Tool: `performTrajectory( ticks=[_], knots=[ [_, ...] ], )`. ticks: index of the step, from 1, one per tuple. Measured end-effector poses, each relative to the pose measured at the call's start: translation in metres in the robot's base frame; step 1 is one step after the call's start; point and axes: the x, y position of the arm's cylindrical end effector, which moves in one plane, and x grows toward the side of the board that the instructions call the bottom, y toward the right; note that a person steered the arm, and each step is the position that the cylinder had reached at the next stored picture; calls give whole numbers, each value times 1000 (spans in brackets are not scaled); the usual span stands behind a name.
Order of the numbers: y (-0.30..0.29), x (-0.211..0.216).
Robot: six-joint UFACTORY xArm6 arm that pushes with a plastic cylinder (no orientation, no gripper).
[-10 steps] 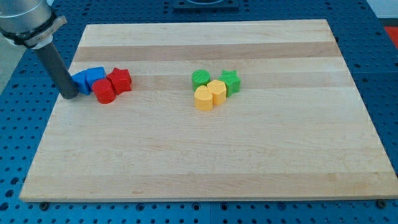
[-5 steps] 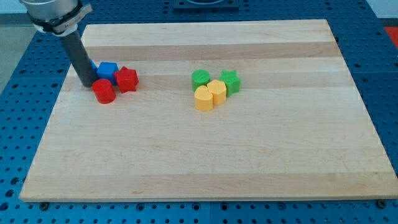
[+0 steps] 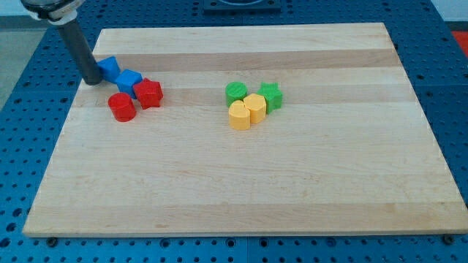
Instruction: Slide the triangle to the top left of the board
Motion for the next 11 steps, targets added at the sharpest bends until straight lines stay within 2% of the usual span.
performTrajectory(
  ticks=[2,4,7,9,11],
  knots=[
    [26,-7],
    [33,-40],
    [75,-47],
    [77,-75],
    [71,-82]
  ],
)
